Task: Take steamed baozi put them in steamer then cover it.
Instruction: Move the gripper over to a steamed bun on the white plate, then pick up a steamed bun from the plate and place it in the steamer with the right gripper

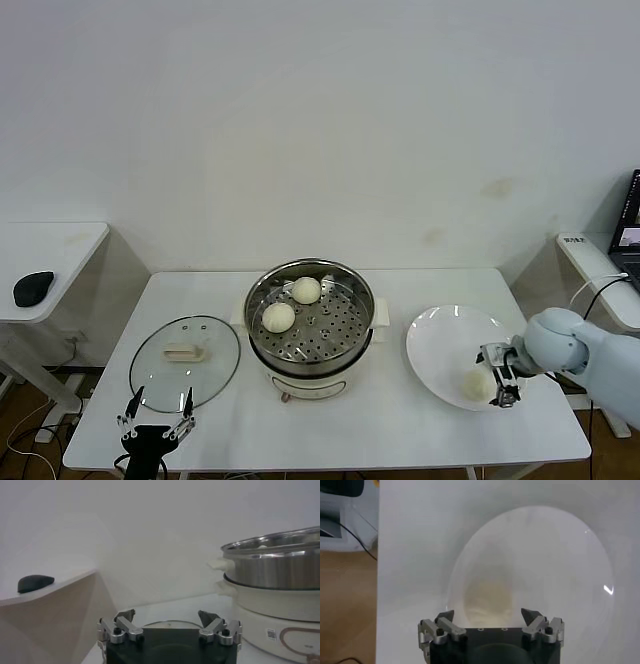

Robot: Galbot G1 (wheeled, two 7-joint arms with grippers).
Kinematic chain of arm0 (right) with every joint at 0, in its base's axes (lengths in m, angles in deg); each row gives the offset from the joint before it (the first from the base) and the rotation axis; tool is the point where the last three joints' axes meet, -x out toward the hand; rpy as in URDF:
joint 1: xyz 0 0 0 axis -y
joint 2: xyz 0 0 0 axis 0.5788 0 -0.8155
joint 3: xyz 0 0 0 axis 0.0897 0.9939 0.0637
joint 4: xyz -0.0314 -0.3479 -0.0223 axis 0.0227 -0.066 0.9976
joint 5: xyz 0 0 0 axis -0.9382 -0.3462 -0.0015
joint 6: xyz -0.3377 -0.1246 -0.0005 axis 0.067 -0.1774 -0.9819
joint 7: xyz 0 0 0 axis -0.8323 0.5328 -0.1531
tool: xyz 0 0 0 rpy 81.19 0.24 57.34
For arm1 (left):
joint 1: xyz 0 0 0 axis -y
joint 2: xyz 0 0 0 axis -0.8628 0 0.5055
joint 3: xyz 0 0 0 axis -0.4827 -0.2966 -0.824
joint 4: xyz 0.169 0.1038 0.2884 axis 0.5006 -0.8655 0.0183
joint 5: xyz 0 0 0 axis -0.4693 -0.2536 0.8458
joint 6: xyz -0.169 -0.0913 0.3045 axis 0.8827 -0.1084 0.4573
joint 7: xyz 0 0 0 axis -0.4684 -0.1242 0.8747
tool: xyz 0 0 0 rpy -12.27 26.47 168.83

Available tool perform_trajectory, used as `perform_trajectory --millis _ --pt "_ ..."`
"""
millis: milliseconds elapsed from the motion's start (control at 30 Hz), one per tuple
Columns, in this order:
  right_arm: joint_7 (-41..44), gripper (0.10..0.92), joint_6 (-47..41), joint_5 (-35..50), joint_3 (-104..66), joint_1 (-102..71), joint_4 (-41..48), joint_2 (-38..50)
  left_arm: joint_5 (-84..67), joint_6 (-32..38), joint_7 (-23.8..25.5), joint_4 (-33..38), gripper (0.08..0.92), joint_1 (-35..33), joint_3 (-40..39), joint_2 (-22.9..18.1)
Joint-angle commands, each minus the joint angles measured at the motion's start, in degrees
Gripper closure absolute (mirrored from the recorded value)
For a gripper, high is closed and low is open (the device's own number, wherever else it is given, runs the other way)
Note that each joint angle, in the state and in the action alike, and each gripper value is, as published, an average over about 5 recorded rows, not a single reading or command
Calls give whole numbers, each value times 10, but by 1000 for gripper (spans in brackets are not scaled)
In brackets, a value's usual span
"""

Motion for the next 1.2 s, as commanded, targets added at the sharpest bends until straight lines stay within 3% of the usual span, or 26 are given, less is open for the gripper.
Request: perform_trajectory --millis 33,633,1000,1200 --pt "1 203 -6 -2 -13 -18 46 -27 -1 -1 0 -1 177 0 1 1" --pt "17 407 -29 25 -5 9 44 -33 -1 0 -1 0 177 -2 2 -1" --pt "45 414 -44 105 53 203 3 -21 -3 0 0 12 177 -6 8 9" --pt "48 411 -51 158 157 374 5 -65 -3 2 0 14 177 -6 5 12"
